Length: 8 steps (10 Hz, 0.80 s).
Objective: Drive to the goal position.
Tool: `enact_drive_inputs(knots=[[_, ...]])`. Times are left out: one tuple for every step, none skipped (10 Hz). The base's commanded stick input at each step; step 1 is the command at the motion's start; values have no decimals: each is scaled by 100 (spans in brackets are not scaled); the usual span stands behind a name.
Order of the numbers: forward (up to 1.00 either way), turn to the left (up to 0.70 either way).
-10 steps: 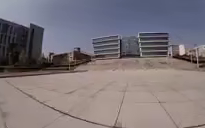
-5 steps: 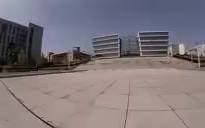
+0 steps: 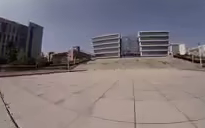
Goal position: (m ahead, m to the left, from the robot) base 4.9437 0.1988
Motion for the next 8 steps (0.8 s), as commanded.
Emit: enact_drive_inputs(knots=[[70,0],[70,0],[70,0],[70,0],[70,0],[70,0],[70,0],[70,0]])
